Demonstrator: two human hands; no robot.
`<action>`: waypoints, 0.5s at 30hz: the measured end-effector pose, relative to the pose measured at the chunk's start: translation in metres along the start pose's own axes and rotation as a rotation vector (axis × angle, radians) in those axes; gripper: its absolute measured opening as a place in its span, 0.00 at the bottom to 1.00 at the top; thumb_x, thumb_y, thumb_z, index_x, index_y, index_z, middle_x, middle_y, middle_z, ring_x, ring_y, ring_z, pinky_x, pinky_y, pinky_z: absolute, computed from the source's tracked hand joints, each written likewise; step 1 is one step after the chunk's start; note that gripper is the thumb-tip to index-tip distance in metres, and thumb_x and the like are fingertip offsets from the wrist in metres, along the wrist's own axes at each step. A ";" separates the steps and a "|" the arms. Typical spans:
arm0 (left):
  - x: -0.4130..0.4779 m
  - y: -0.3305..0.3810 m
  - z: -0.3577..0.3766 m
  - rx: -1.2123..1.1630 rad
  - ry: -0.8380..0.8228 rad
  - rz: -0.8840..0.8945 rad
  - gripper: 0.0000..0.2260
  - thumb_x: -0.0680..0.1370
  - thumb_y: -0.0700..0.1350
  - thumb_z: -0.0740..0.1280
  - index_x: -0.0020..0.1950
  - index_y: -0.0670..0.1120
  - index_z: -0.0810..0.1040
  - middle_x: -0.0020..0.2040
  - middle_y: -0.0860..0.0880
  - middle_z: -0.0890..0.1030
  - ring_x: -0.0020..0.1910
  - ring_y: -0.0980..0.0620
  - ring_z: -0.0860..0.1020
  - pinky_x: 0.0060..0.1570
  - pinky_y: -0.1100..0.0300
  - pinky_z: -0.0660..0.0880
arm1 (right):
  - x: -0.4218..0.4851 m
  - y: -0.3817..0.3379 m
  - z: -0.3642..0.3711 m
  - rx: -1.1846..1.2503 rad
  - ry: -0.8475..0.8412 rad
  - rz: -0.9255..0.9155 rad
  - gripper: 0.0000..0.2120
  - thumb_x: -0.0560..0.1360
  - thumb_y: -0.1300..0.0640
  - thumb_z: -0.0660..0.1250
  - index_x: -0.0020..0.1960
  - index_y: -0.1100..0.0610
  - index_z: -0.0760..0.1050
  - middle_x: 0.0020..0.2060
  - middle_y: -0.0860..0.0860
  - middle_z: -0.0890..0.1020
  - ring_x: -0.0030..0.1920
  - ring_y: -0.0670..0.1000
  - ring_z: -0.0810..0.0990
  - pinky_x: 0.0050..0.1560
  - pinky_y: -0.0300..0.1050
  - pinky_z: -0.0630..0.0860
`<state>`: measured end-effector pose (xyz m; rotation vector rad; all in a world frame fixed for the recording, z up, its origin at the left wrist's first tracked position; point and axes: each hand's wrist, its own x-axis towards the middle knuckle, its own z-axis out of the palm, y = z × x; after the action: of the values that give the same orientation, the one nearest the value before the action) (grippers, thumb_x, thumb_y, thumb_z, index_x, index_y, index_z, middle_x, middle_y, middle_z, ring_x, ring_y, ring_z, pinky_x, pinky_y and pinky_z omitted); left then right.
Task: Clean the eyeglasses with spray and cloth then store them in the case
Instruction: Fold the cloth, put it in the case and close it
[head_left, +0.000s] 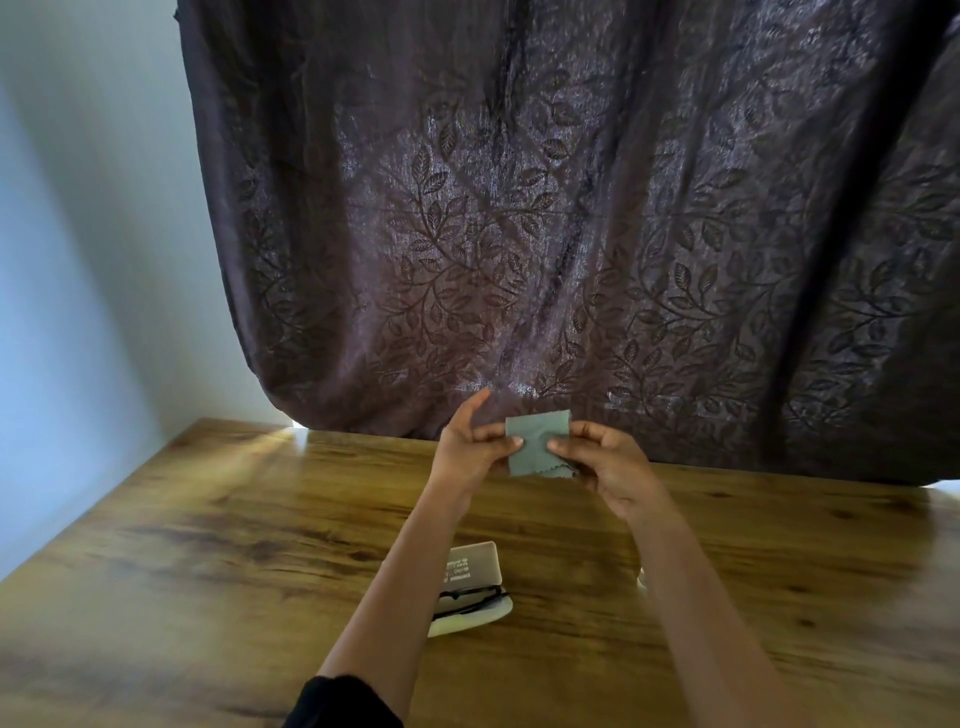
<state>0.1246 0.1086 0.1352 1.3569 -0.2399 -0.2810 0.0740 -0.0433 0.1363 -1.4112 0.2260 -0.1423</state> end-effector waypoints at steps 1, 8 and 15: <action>0.002 0.000 -0.001 0.084 0.001 0.053 0.36 0.72 0.29 0.67 0.75 0.47 0.57 0.44 0.48 0.82 0.41 0.58 0.81 0.42 0.62 0.80 | 0.001 0.001 -0.001 -0.001 0.000 -0.011 0.10 0.68 0.68 0.70 0.48 0.60 0.77 0.38 0.51 0.82 0.35 0.45 0.82 0.30 0.34 0.76; 0.000 -0.006 -0.003 0.437 -0.060 0.431 0.36 0.75 0.31 0.64 0.72 0.61 0.56 0.50 0.49 0.84 0.54 0.51 0.81 0.60 0.50 0.74 | 0.005 0.005 -0.003 -0.048 -0.036 -0.159 0.16 0.72 0.74 0.61 0.40 0.55 0.79 0.34 0.47 0.83 0.35 0.44 0.81 0.31 0.34 0.76; -0.003 -0.006 -0.004 0.169 -0.112 0.452 0.23 0.76 0.30 0.62 0.64 0.53 0.70 0.52 0.48 0.82 0.56 0.50 0.79 0.56 0.57 0.75 | 0.006 0.007 -0.004 -0.019 -0.004 -0.185 0.16 0.73 0.74 0.60 0.35 0.58 0.77 0.39 0.52 0.81 0.36 0.47 0.79 0.31 0.33 0.76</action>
<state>0.1225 0.1125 0.1283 1.4132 -0.6647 0.0444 0.0784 -0.0472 0.1282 -1.4500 0.0931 -0.2903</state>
